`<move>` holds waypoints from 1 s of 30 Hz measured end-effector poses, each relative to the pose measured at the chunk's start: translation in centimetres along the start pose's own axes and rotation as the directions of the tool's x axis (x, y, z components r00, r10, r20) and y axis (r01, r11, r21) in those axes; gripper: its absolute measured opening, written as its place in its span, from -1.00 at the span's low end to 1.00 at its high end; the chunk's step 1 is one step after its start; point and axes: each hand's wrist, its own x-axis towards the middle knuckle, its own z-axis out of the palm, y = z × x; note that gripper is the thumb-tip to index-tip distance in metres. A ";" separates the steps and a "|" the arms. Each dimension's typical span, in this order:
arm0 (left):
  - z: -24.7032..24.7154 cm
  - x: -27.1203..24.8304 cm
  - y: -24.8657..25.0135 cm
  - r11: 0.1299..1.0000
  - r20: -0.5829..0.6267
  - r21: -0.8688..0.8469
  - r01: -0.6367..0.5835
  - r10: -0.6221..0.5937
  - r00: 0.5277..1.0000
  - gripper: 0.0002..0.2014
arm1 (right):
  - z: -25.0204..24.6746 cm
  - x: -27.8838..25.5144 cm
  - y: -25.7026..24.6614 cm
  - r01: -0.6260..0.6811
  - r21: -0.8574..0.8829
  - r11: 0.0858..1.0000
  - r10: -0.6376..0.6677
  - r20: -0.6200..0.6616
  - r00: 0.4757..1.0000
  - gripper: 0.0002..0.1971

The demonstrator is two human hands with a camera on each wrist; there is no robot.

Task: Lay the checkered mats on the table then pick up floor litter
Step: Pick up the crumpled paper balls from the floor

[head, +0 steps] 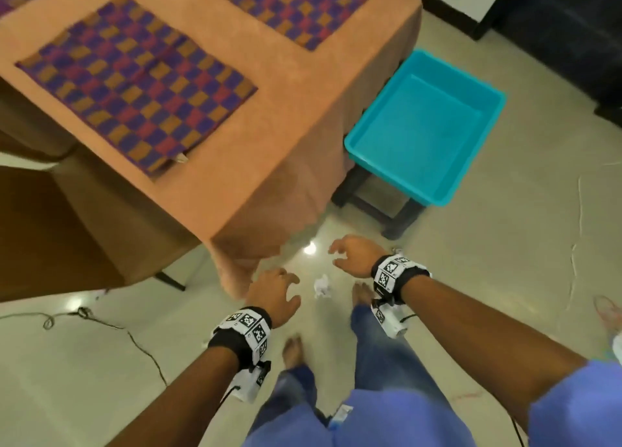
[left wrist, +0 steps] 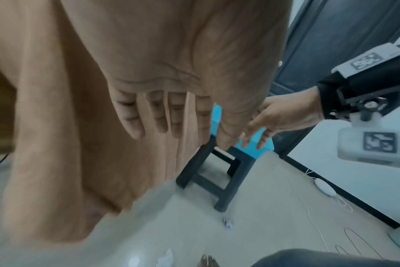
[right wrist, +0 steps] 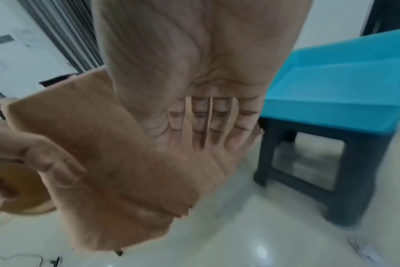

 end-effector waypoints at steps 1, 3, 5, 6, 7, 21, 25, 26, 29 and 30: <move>1.9 -1.2 -0.3 1.000 0.061 -0.022 0.018 -0.016 0.998 -0.57 | 2.3 -1.3 1.1 -0.042 0.005 0.999 0.042 0.065 0.997 -0.66; 4.7 -2.7 -0.8 0.992 0.157 -0.085 0.088 -0.074 0.985 -0.59 | 6.5 -3.0 3.3 -0.124 0.010 0.992 0.121 0.168 0.978 -0.67; 7.5 -3.9 -1.1 0.977 0.215 -0.150 0.154 -0.120 0.969 -0.63 | 10.3 -4.6 5.2 -0.185 0.017 0.983 0.173 0.272 0.947 -0.68; 8.8 -4.3 -0.9 0.968 0.244 -0.171 0.183 -0.138 0.960 -0.65 | 12.1 -5.3 6.2 -0.211 0.033 0.977 0.191 0.312 0.931 -0.69; 9.7 -4.6 -0.6 0.960 0.258 -0.191 0.206 -0.154 0.954 -0.67 | 13.5 -5.9 6.8 -0.232 0.059 0.971 0.199 0.337 0.920 -0.70; 24.1 12.6 3.6 0.930 0.351 -0.307 0.200 -0.084 0.933 -0.83 | 22.8 1.8 22.7 -0.370 0.536 0.759 0.310 0.202 0.929 -0.80; 31.0 23.3 2.4 0.912 0.204 -0.355 0.207 -0.140 0.969 -0.74 | 25.5 10.4 32.0 -0.427 0.485 0.763 0.458 0.061 0.887 -0.65; 33.6 26.8 1.6 0.911 0.161 -0.355 0.211 -0.162 0.973 -0.68 | 26.5 13.5 34.9 -0.446 0.483 0.753 0.495 0.030 0.868 -0.58; 40.1 34.5 -0.4 0.922 0.085 -0.242 0.301 -0.289 0.954 -0.27 | 28.8 20.4 41.9 -0.498 0.471 0.729 0.583 -0.044 0.811 -0.34; 41.9 36.3 -1.0 0.922 0.080 -0.179 0.344 -0.335 0.939 -0.15 | 29.5 22.3 43.8 -0.487 0.461 0.742 0.587 -0.096 0.804 -0.28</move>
